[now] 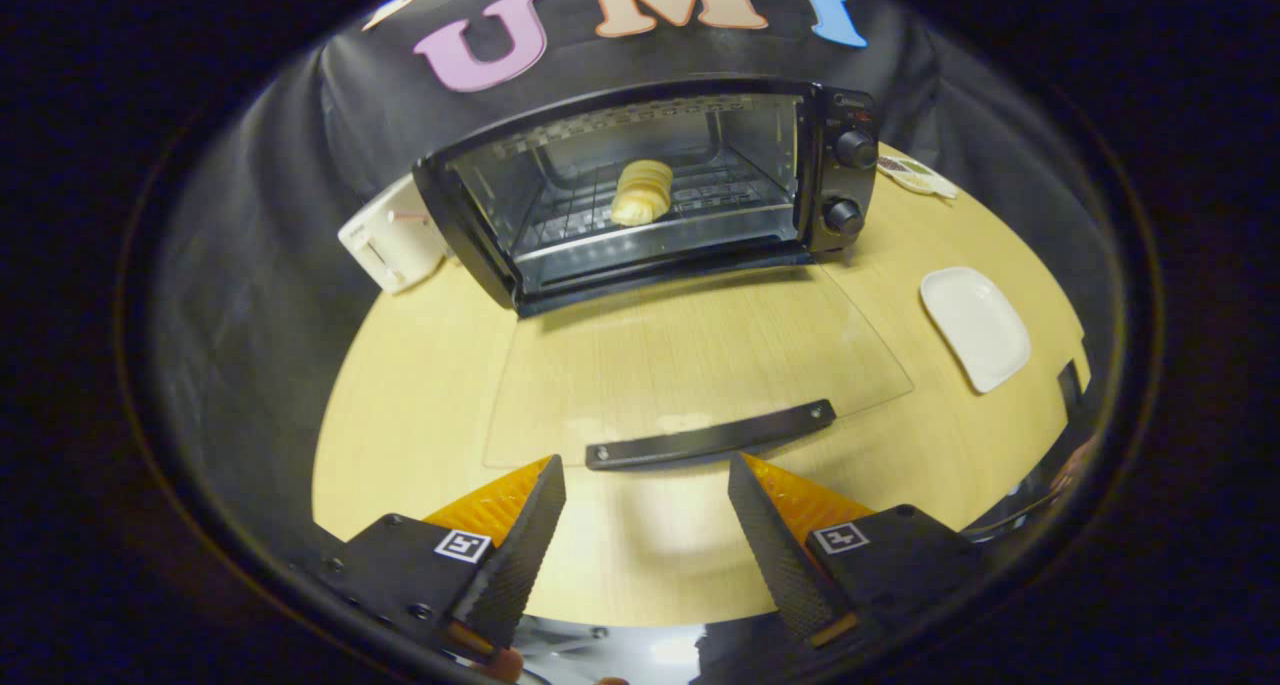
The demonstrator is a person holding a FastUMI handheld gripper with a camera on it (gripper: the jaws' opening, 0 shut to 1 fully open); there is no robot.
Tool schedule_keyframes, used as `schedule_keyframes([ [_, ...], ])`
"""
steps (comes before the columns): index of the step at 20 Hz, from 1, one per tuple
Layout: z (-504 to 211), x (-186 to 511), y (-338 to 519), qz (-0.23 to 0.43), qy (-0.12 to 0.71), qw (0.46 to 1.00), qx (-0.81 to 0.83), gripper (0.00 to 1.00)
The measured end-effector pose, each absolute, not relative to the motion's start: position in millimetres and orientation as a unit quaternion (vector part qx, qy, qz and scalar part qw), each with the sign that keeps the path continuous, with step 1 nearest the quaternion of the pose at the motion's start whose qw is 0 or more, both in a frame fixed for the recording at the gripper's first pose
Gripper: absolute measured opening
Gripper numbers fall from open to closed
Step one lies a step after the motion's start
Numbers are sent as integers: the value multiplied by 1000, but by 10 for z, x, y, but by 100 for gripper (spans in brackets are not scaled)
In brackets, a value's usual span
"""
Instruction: Open the toaster oven, put the food inside, and close the toaster oven door.
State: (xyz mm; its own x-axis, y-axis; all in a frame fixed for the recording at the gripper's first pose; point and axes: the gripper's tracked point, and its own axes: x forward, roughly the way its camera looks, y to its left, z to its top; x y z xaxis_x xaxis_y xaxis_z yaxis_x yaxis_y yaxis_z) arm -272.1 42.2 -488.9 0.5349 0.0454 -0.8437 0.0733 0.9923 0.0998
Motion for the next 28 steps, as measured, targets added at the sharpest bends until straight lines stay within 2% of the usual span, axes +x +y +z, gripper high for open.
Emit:
schedule_keyframes([
  [6,-5130,-2852,466,5,516,857,-3,100],
  [18,-5232,-2704,510,-42,520,852,34,97],
  [28,-4729,-2357,352,-60,456,885,68,97],
])
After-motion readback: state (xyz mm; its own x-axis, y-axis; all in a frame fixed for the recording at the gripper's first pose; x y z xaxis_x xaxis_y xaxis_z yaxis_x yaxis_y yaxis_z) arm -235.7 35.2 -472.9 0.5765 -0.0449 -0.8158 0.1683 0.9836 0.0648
